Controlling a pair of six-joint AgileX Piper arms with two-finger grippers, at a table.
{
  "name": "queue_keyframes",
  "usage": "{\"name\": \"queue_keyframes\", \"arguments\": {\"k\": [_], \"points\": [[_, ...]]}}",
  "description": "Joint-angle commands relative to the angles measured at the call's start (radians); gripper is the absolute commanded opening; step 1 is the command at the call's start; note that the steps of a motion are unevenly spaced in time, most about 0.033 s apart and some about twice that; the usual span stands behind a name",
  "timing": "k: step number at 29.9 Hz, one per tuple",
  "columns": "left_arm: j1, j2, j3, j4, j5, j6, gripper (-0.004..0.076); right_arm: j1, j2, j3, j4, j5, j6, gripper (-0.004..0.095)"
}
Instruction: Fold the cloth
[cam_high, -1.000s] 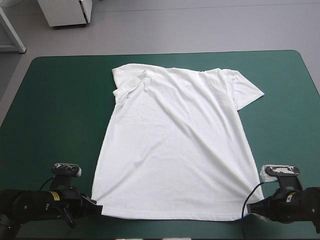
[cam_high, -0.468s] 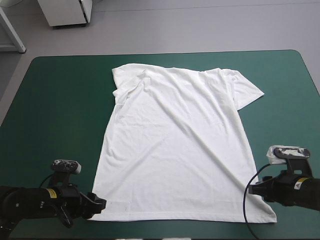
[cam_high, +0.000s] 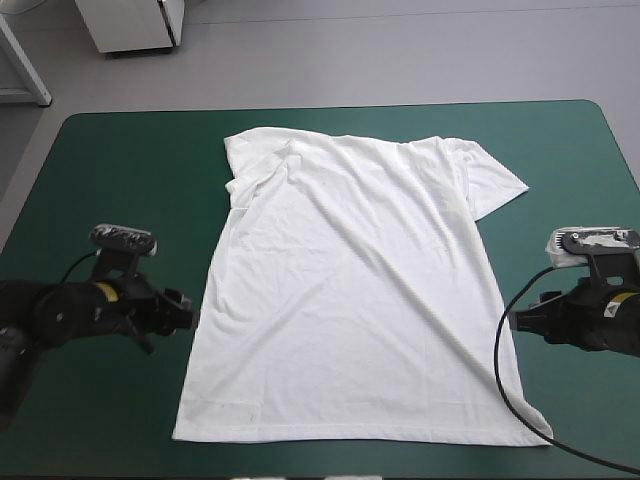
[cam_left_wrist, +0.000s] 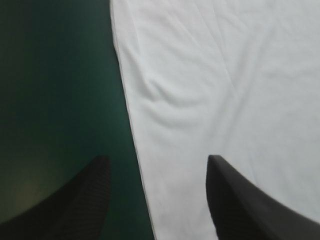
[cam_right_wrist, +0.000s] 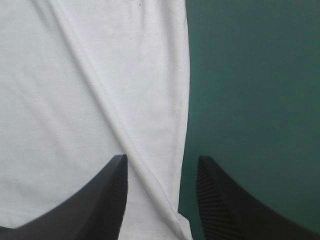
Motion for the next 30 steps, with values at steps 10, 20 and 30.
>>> {"name": "queue_keyframes", "arguments": {"k": [10,20,30], "points": [[-0.003,0.592,-0.389,-0.011,-0.221,0.048,0.0407,-0.008,0.003,-0.036,-0.009,0.002,-0.007,0.0414],[-0.003,0.933,-0.799,0.076,0.032,-0.012,0.0349,-0.008,0.003,-0.036,-0.016,0.002,0.019,0.0414],[-0.003,0.997,-0.820,0.083,0.052,-0.012,0.0343,-0.008,0.003,-0.036,-0.016,0.002,0.025,0.0414]]}}
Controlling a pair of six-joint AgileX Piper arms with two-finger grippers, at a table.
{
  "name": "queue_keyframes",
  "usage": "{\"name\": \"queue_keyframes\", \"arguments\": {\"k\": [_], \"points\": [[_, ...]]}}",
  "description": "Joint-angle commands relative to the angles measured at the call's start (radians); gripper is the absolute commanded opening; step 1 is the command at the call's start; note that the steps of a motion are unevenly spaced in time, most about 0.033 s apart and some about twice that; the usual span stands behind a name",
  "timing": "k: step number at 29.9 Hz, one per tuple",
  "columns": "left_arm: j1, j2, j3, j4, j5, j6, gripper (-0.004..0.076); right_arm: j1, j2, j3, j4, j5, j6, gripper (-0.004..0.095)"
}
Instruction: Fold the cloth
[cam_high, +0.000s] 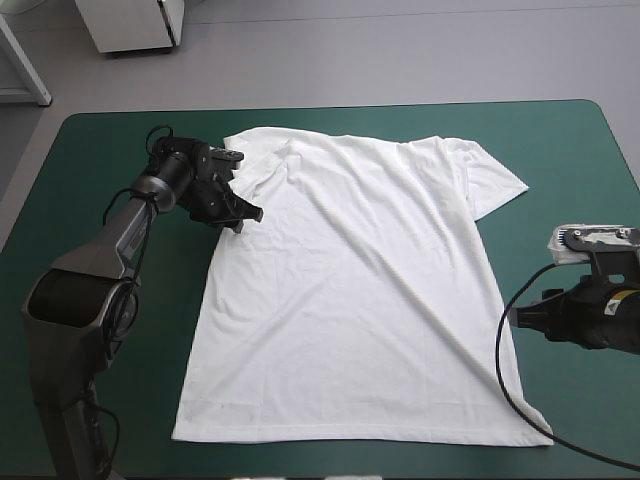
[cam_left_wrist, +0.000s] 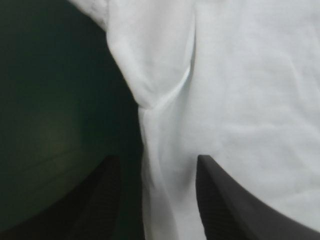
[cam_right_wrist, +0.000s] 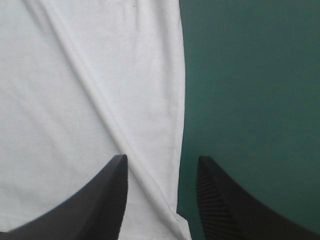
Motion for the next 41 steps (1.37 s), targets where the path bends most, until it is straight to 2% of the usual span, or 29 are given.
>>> {"name": "queue_keyframes", "arguments": {"k": [1,4,6,9,13,14,19,25,29,33,41], "points": [[-0.003,-0.041,-0.034,-0.007,-0.004,-0.011,0.0343,-0.008,-0.003,-0.031,-0.002,0.002,0.000,0.0414],[-0.003,-0.030,-0.034,-0.007,-0.004,-0.020,0.0340,-0.008,-0.003,-0.031,-0.002,0.002,0.000,0.0414],[-0.003,-0.020,-0.034,-0.007,-0.004,-0.020,0.0308,-0.008,-0.003,-0.031,-0.002,0.002,0.000,0.0414],[-0.003,-0.011,-0.034,-0.007,-0.002,-0.020,0.0207,-0.008,-0.003,-0.031,-0.007,0.002,0.000,0.0414],[-0.003,-0.007,-0.034,-0.007,-0.002,-0.020,0.0001,-0.008,0.004,-0.031,-0.038,-0.006,0.000,0.0414],[-0.003,-0.007,-0.034,-0.007,-0.002,-0.015,-0.0020,-0.008,0.012,-0.031,-0.047,-0.013,0.000,0.0414],[-0.003,-0.007,-0.034,-0.007,-0.005,-0.013,-0.0022,-0.008,0.118,-0.031,-0.076,-0.073,0.000,0.0415],[-0.003,-0.007,-0.034,-0.015,-0.005,-0.013,-0.0022,-0.008,0.353,-0.043,-0.018,-0.227,0.000,0.0441],[-0.003,-0.007,-0.034,-0.015,-0.005,-0.013,-0.0022,-0.008,0.496,-0.109,0.016,-0.249,-0.018,0.0502],[-0.003,-0.007,-0.034,-0.035,-0.005,-0.013,-0.0022,-0.008,0.623,-0.231,0.016,-0.283,-0.021,0.0502],[-0.003,-0.007,-0.034,-0.052,-0.015,-0.005,-0.0022,-0.006,0.839,-0.407,0.036,-0.241,-0.031,0.0494]]}}
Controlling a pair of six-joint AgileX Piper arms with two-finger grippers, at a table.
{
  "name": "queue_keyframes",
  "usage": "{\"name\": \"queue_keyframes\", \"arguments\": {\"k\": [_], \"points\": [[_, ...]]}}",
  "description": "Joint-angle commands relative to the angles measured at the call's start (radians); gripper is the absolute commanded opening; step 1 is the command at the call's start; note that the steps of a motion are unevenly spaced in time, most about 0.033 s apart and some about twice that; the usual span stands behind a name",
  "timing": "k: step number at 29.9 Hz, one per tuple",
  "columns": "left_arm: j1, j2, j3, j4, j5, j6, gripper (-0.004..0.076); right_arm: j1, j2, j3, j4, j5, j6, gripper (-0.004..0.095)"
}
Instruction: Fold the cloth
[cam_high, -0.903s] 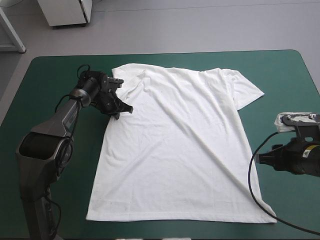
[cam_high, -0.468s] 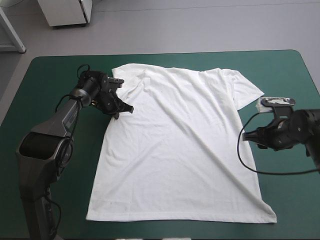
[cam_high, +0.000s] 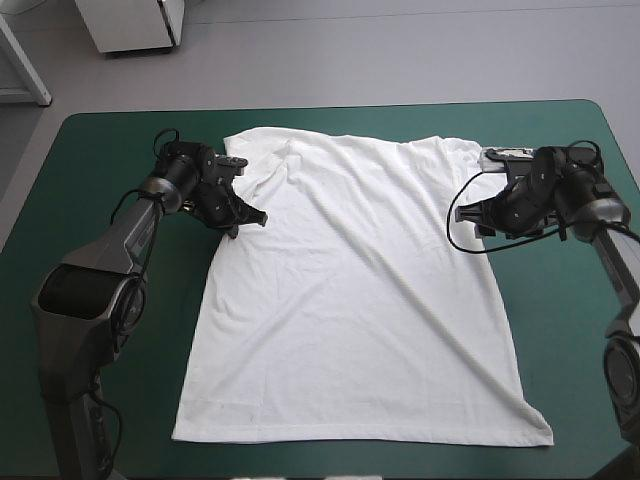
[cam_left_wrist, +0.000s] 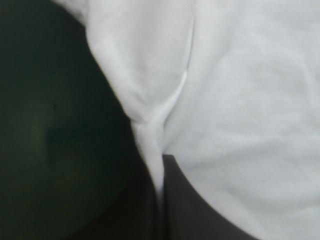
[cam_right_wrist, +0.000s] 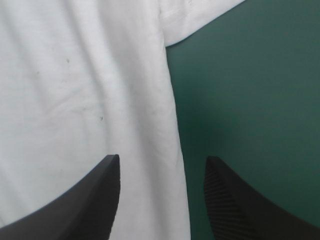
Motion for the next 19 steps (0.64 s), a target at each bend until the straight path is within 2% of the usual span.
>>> {"name": "queue_keyframes", "arguments": {"k": [1,6,16,19], "points": [[-0.002,-0.052,-0.024,-0.026,-0.021,0.002,-0.0022,-0.006,0.034,-0.068,0.013,0.001,-0.013,0.0488],[-0.002,-0.052,-0.024,-0.026,-0.025,0.002,-0.0022,0.001,0.110,-0.090,0.009,-0.017,-0.020,0.0417],[-0.002,-0.052,-0.024,-0.042,-0.023,0.024,-0.0022,0.064,0.242,-0.175,-0.055,0.008,0.018,0.0412],[-0.002,-0.052,-0.024,-0.040,-0.021,0.024,-0.0022,0.064,0.258,-0.175,-0.098,0.030,0.018,0.0378]]}}
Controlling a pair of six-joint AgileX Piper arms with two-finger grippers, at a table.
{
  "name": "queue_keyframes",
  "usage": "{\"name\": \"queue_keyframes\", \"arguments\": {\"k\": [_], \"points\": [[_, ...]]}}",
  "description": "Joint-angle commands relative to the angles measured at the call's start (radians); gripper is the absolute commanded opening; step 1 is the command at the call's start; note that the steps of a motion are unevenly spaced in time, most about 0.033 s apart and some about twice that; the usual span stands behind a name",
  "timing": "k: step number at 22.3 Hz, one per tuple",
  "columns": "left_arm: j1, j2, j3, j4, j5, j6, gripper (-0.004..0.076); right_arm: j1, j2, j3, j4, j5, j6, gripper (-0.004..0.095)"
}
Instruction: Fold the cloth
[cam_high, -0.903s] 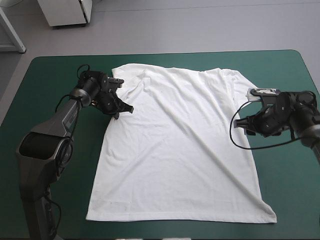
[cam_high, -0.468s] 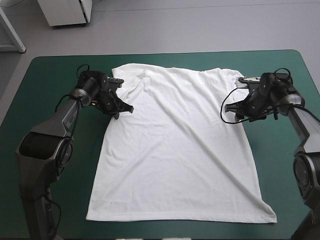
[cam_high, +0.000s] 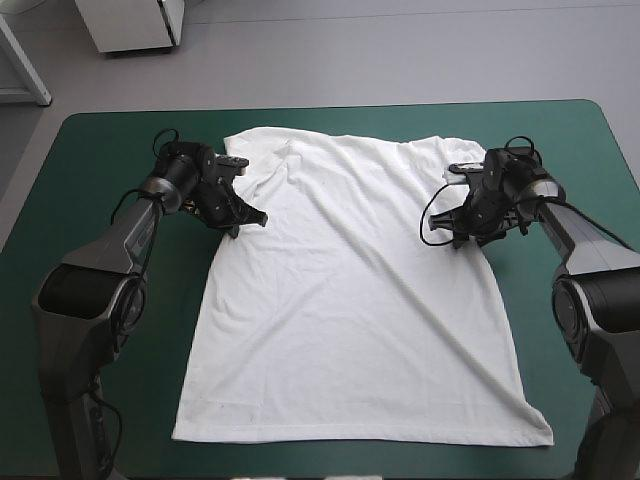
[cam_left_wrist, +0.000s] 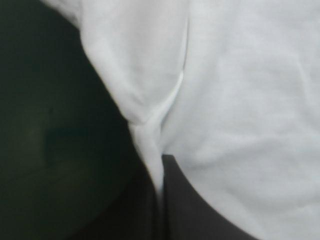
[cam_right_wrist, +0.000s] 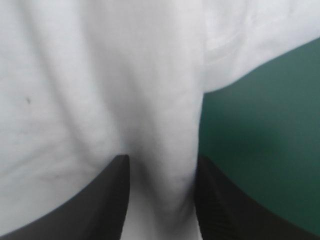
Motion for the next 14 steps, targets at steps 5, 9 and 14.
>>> {"name": "queue_keyframes", "arguments": {"k": [5,9,14], "points": [[-0.002,-0.052,-0.024,-0.028,-0.026,-0.001,-0.0022,-0.005,-0.019,-0.024,-0.069,0.022,0.013,0.0317],[-0.002,-0.052,-0.024,-0.028,-0.026,-0.001,-0.0022,-0.005,-0.011,-0.024,-0.069,0.039,0.013,-0.0013],[-0.002,-0.093,-0.068,-0.031,0.017,0.022,-0.0022,-0.005,-0.055,-0.082,-0.058,0.056,0.013,-0.0017]]}}
